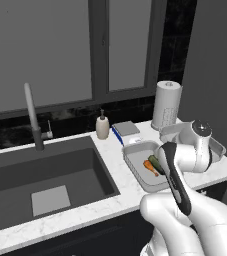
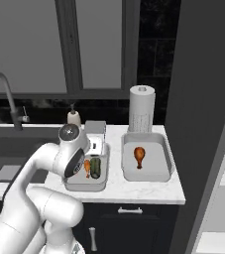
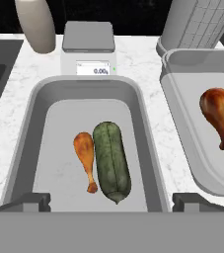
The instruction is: Place one cucumber and one chicken drumstick in each tupperware on the nearby counter, to pack two identical lunches.
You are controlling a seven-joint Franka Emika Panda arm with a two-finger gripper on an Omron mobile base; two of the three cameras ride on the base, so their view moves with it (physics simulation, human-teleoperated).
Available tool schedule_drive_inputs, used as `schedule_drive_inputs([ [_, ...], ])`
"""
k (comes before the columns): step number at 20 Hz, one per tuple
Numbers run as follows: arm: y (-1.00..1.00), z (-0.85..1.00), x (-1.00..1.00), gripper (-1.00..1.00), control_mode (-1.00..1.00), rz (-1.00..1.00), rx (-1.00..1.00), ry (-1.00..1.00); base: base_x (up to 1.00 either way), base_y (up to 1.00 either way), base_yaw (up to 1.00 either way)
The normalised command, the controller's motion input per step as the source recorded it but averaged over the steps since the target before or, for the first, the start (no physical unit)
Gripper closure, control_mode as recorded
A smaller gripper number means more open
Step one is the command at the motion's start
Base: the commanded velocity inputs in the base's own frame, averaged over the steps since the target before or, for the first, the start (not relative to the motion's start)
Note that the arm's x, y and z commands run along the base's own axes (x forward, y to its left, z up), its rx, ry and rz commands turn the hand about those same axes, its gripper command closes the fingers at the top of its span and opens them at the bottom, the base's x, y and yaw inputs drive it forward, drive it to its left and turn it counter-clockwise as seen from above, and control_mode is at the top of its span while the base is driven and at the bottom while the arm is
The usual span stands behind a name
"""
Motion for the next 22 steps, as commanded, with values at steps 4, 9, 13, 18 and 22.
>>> schedule_drive_inputs([
  [4,0.48,0.97,-0.67,-1.0,-1.0,0.0,-0.04,-0.2,0.0,0.0,0.0],
  [9,0.45,0.75,-0.52,-1.0,-1.0,0.0,-0.04,-0.11,0.0,0.0,0.0],
  [13,0.26,0.09,-0.48,-1.0,-1.0,-0.03,-0.02,-0.01,0.0,0.0,0.0],
  [18,0.03,-0.01,-0.34,-1.0,1.0,-0.02,0.0,-0.03,-0.33,0.0,-0.01],
  [22,0.0,0.0,0.0,-1.0,1.0,0.0,0.0,0.0,-1.0,-0.11,-0.08],
])
